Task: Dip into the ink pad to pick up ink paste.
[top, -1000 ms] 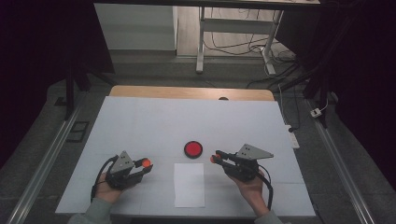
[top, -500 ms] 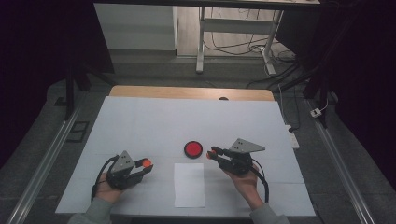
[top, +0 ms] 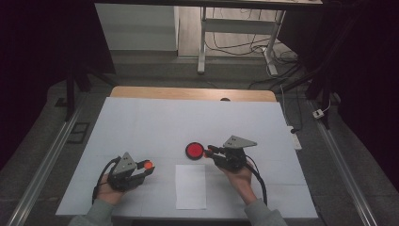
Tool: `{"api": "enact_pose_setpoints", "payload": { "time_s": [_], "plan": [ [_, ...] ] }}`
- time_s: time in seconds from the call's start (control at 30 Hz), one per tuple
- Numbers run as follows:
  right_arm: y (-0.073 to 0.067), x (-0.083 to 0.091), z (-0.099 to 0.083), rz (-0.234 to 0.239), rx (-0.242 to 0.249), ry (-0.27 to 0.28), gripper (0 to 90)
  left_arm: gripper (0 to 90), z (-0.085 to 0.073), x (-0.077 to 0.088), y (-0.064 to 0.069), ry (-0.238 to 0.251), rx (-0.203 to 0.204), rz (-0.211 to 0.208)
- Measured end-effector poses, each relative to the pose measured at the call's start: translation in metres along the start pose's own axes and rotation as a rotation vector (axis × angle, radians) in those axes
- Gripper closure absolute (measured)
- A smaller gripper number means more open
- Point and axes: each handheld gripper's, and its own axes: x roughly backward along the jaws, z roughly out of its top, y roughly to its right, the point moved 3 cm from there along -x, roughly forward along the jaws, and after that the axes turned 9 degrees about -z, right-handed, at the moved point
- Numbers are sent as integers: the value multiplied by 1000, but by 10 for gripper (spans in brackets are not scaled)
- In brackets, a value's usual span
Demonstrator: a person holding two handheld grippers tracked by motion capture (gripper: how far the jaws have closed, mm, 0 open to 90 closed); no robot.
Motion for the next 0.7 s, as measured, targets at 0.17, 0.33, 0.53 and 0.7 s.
{"api": "enact_pose_setpoints", "payload": {
  "time_s": [0.17, 0.33, 0.53, 0.7],
  "plan": [
    [1, -9, 3, -6, -9, -7, 730, 645, 0, 0, 0, 2, 4, 1],
    [3, -16, 9, -17, -12, -12, 730, 645, 0, 1, -1, 5, 8, 2],
    [2, -21, 9, -18, -17, -20, 730, 645, 0, 1, -1, 5, 9, 2],
    [0, -28, 9, -16, -16, -26, 730, 645, 0, 1, -2, 5, 10, 2]
  ]
}}
